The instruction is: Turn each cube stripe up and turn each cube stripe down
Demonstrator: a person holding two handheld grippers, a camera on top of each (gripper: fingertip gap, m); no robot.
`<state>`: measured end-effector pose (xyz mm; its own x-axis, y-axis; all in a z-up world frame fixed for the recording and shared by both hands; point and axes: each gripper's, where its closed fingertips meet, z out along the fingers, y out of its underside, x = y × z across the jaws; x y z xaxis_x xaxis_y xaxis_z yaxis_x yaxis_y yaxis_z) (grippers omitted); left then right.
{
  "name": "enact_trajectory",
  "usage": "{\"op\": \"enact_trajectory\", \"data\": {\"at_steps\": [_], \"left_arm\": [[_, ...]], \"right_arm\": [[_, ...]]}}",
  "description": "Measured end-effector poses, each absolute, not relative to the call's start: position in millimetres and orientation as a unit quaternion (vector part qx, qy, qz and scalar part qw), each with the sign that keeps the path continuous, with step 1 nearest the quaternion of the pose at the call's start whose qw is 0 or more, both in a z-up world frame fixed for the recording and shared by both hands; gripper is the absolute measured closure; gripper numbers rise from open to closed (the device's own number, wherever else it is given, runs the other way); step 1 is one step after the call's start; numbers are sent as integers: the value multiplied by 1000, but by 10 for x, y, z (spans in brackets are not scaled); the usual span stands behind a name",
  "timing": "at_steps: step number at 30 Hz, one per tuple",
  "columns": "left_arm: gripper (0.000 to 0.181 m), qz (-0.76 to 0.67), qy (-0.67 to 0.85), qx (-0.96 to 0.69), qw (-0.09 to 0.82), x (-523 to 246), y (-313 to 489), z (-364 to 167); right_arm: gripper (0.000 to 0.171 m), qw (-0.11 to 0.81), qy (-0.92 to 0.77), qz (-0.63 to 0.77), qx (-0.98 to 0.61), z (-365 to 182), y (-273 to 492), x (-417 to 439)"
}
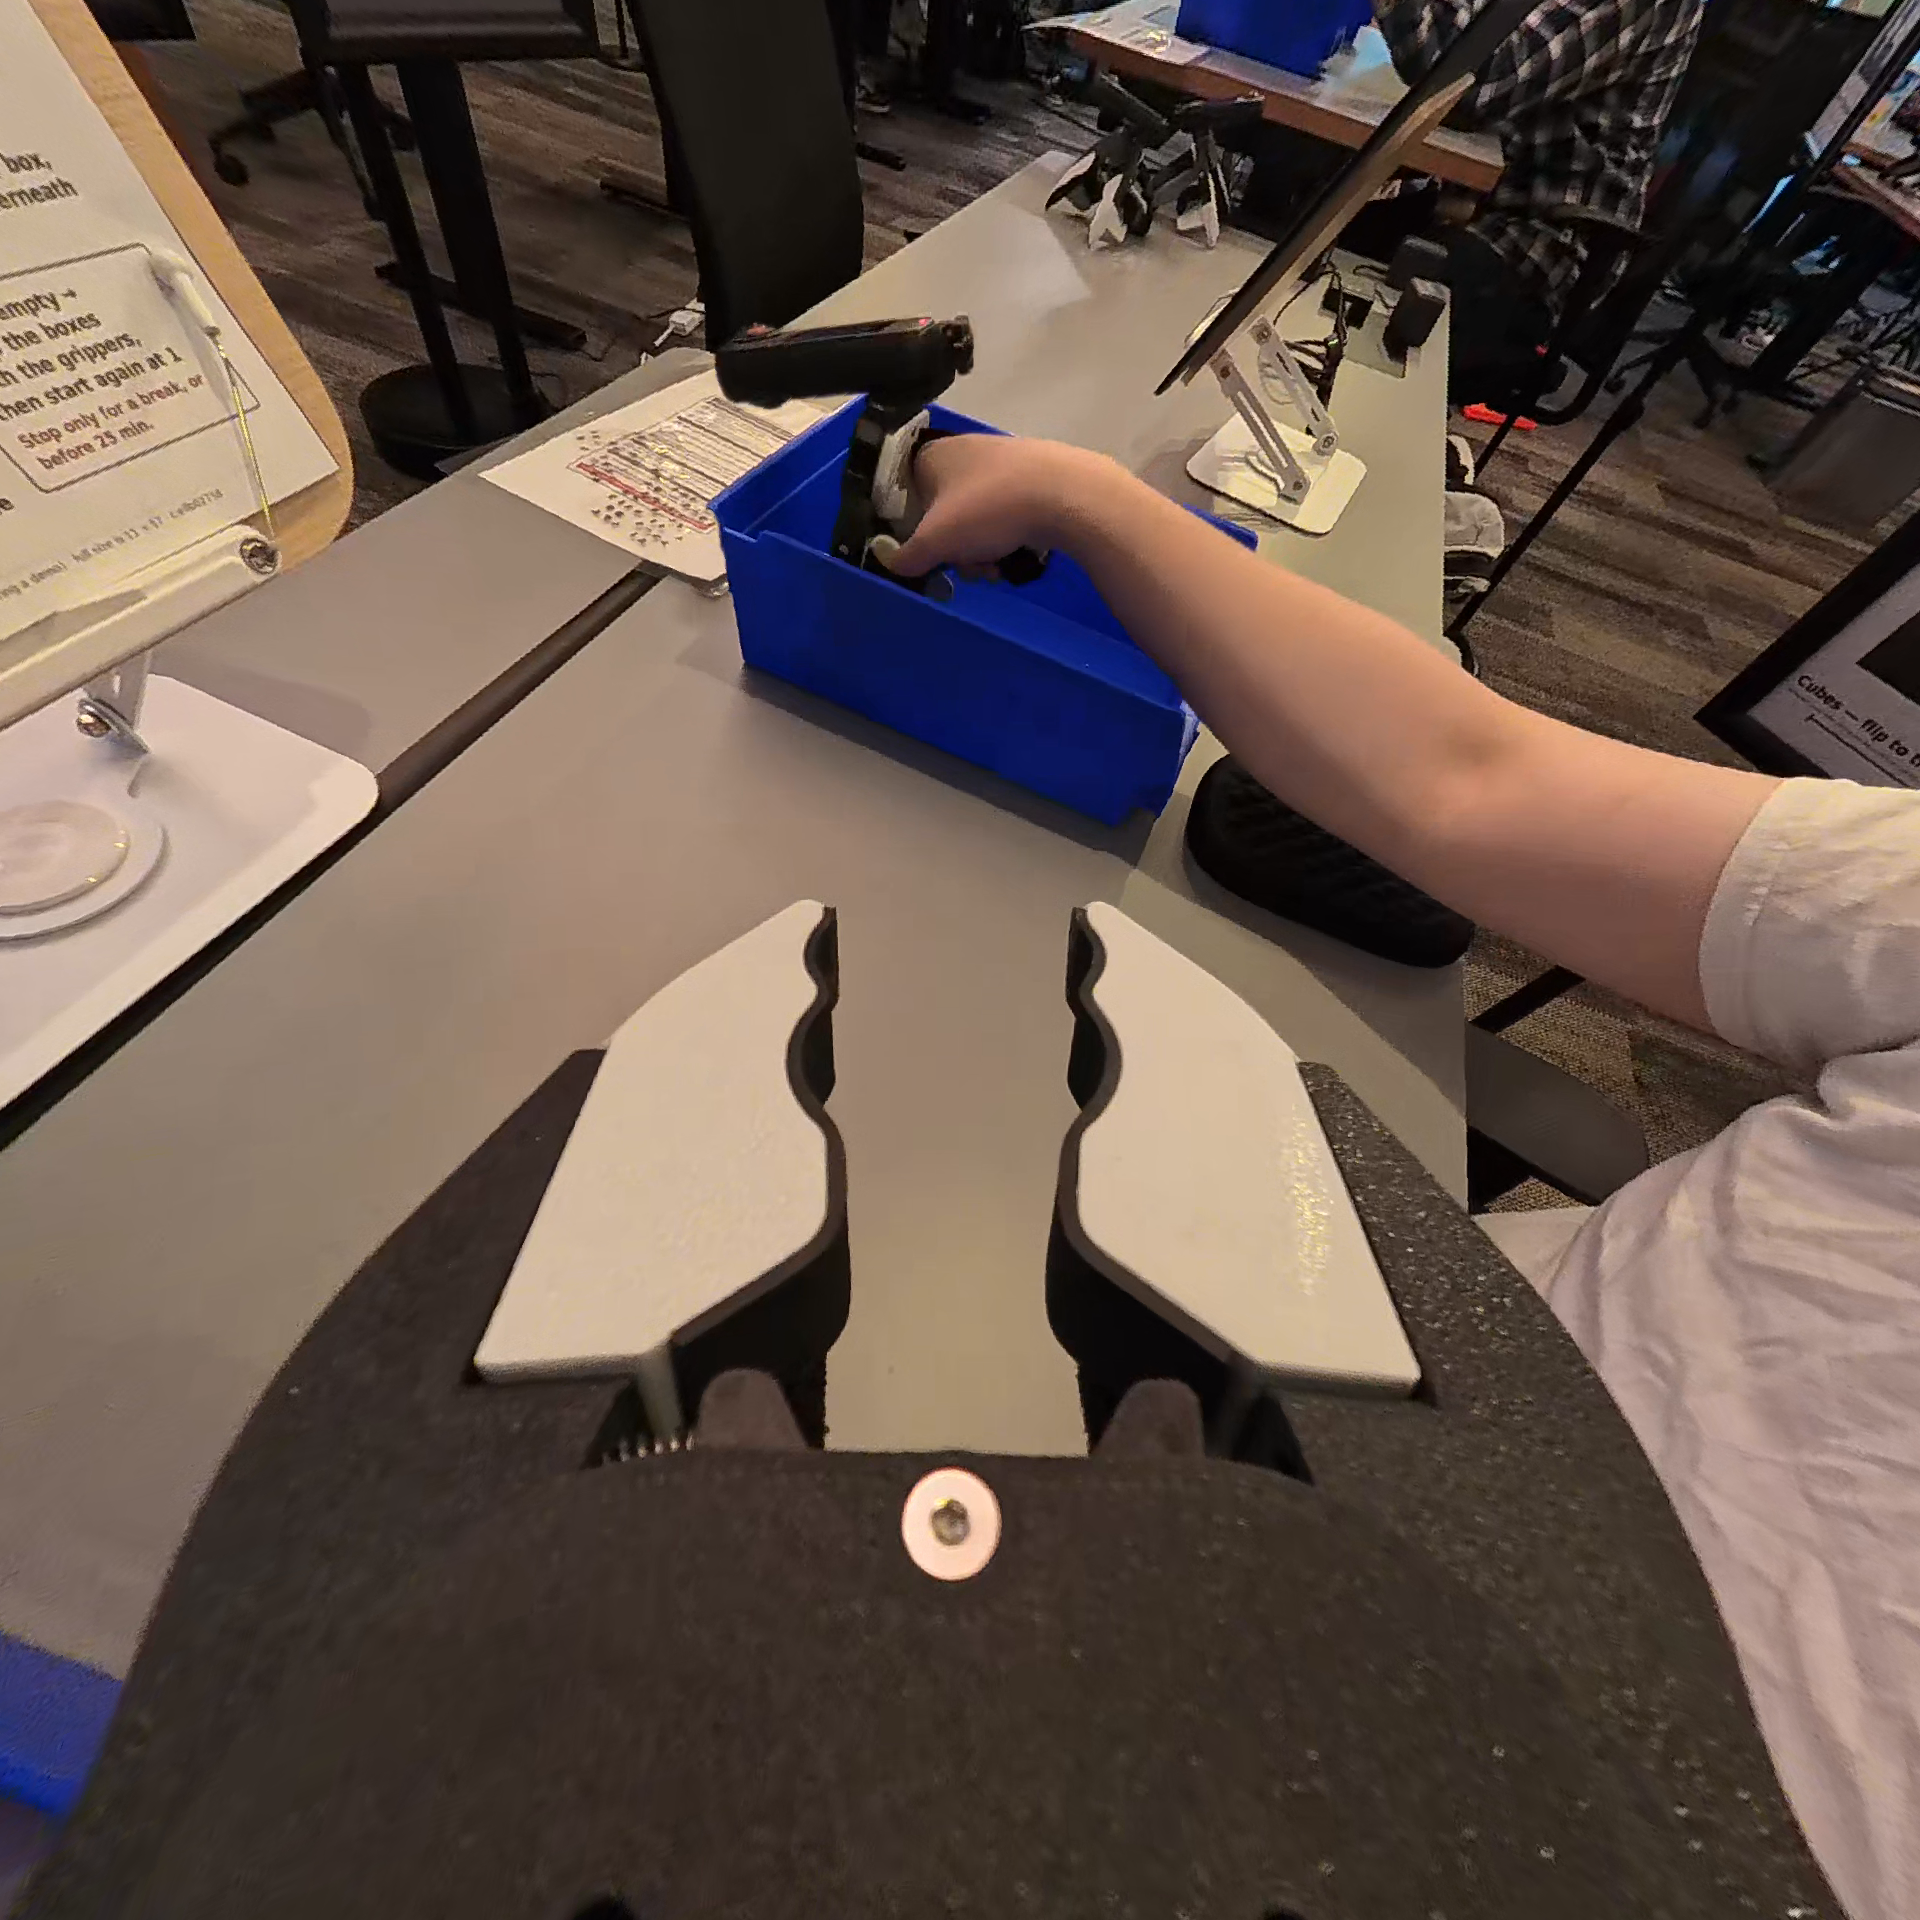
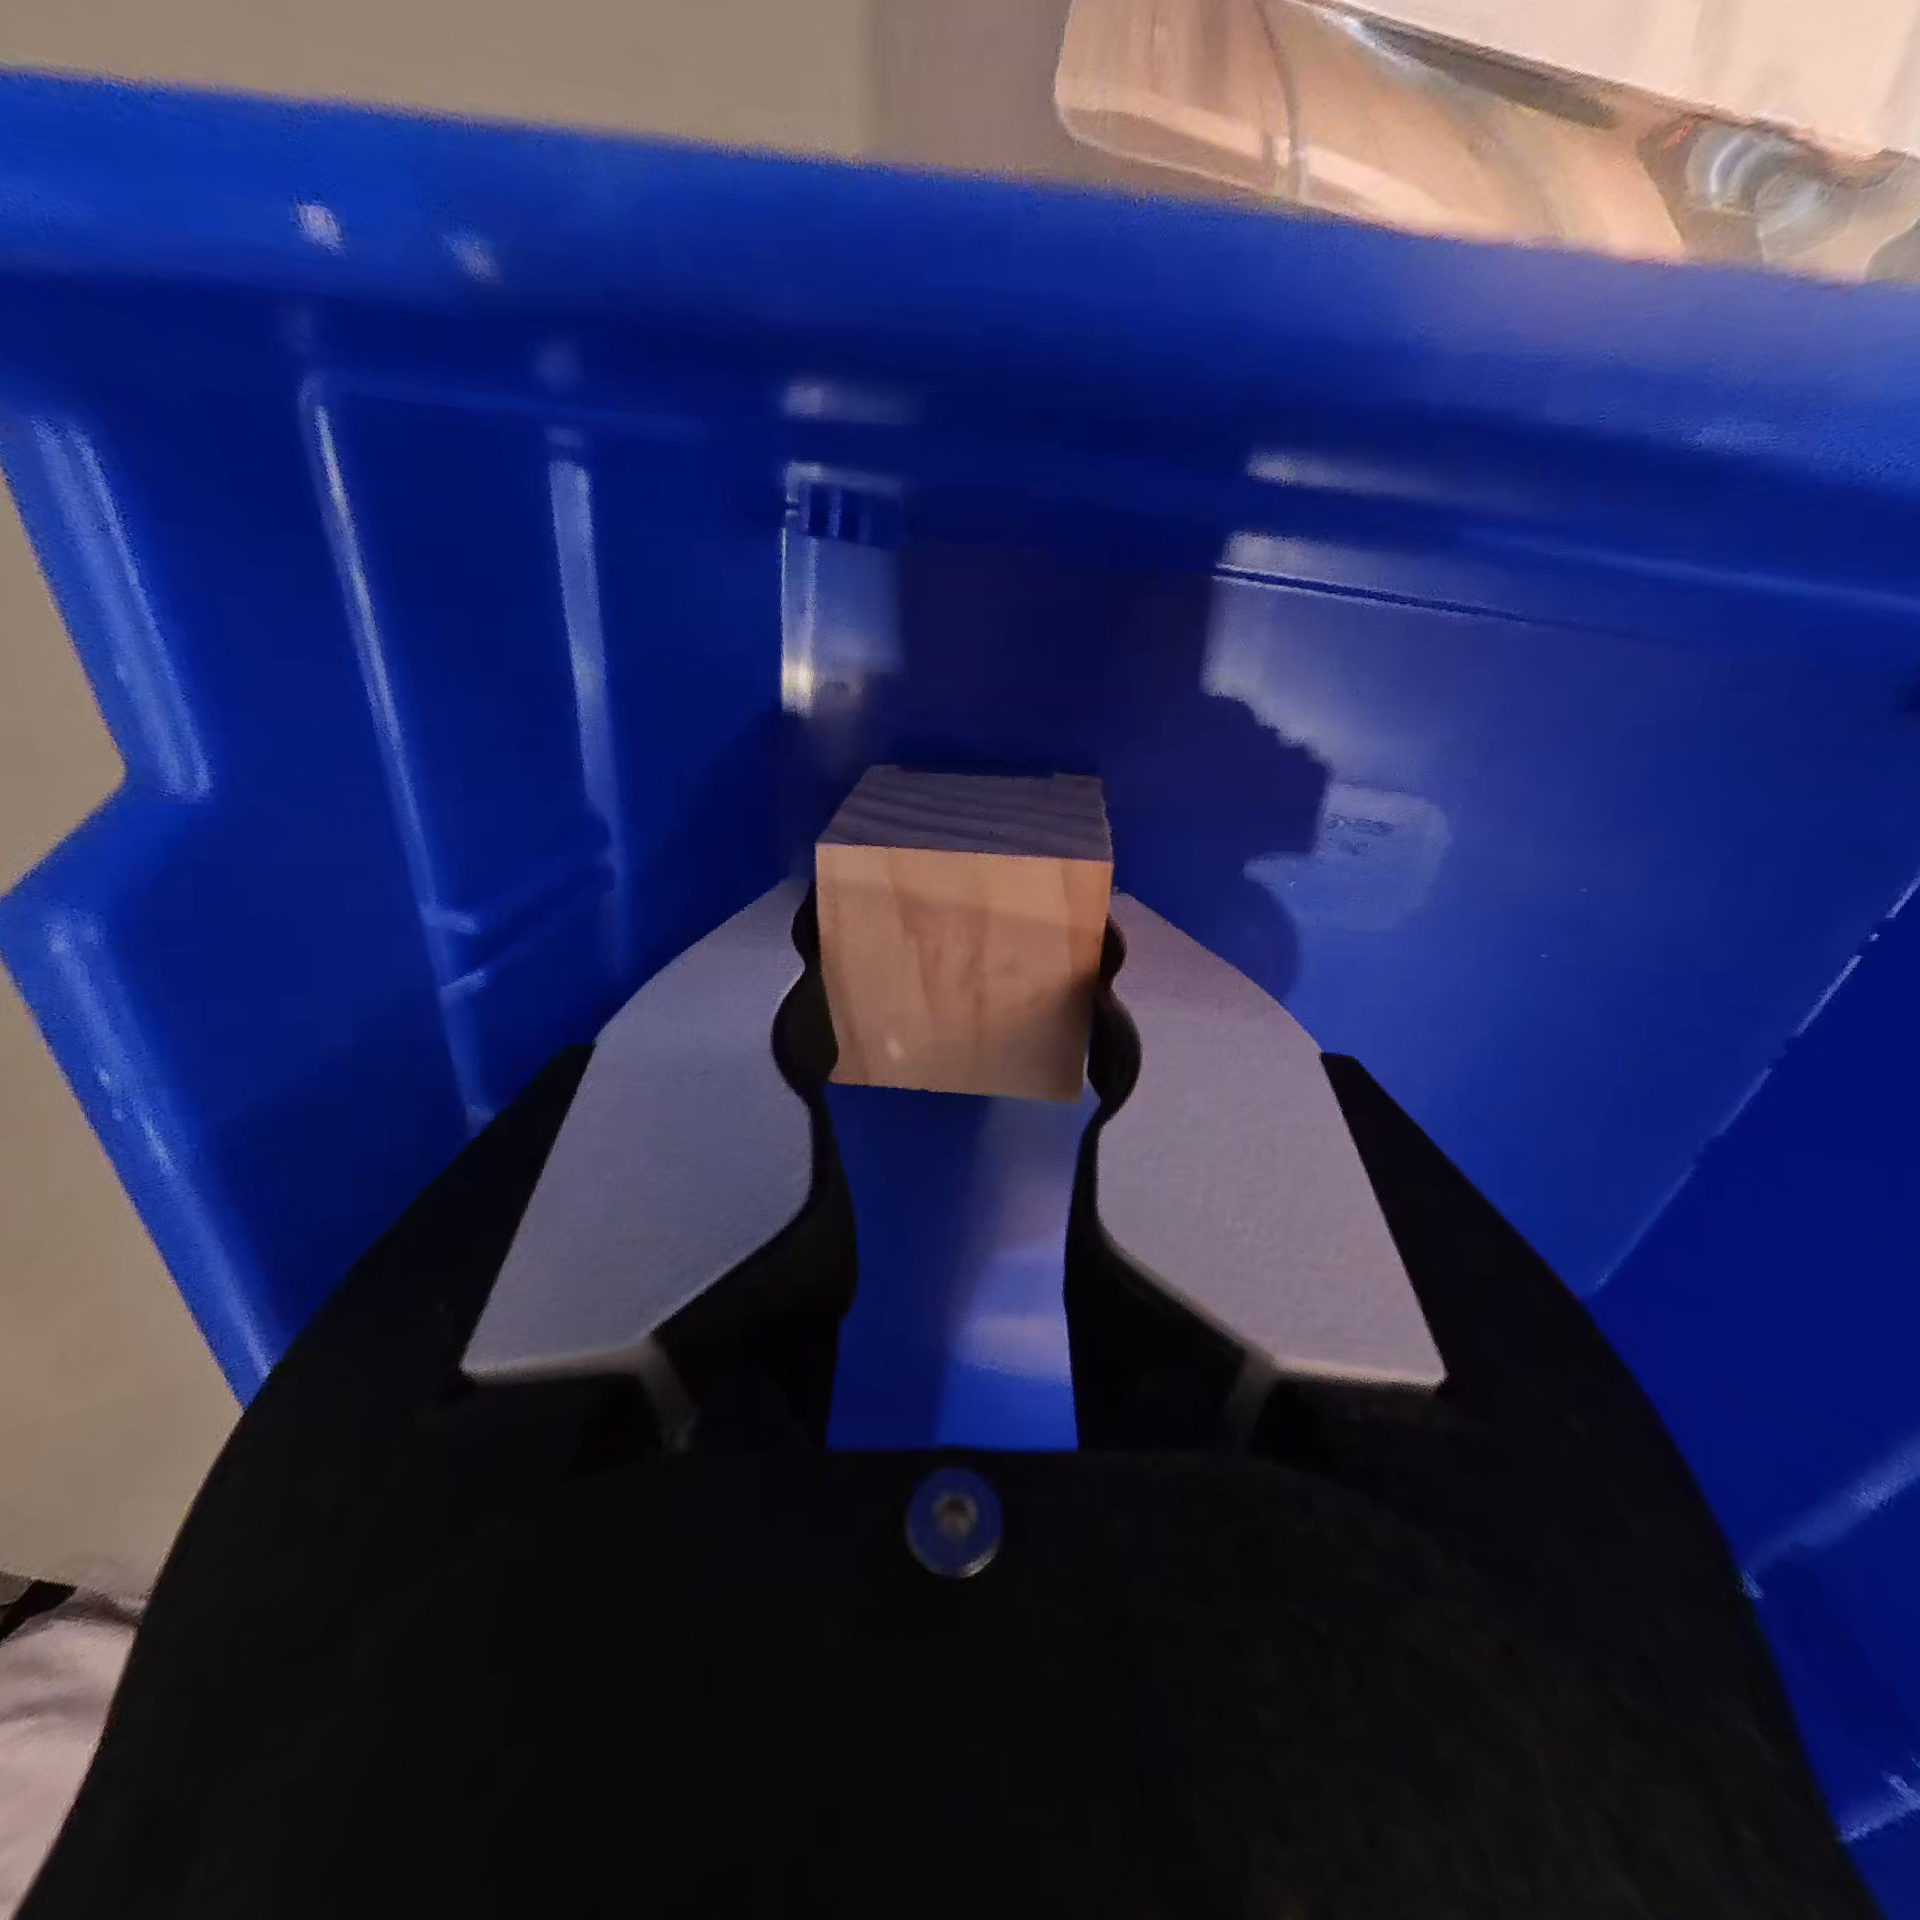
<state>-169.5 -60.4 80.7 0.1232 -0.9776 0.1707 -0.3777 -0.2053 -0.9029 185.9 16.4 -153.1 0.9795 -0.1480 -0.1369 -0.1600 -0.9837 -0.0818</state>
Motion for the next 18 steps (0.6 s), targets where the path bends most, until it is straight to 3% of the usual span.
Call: {"op": "enact_trajectory", "data": {"at_steps": [8, 15, 18], "left_arm": [[137, -402, 505, -658, 387, -1840, -518, 916], [134, -275, 444, -695, 493, -2439, -5, 1126], [133, -211, 419, -726, 503, -2808, 208, 1088]], "right_arm": [[109, 159, 71, 22, -985, -1204, 239, 1977], [105, 446, 29, -178, -877, 89, 152, 2180], [99, 516, 18, -241, -822, 548, 25, 2107]]}}
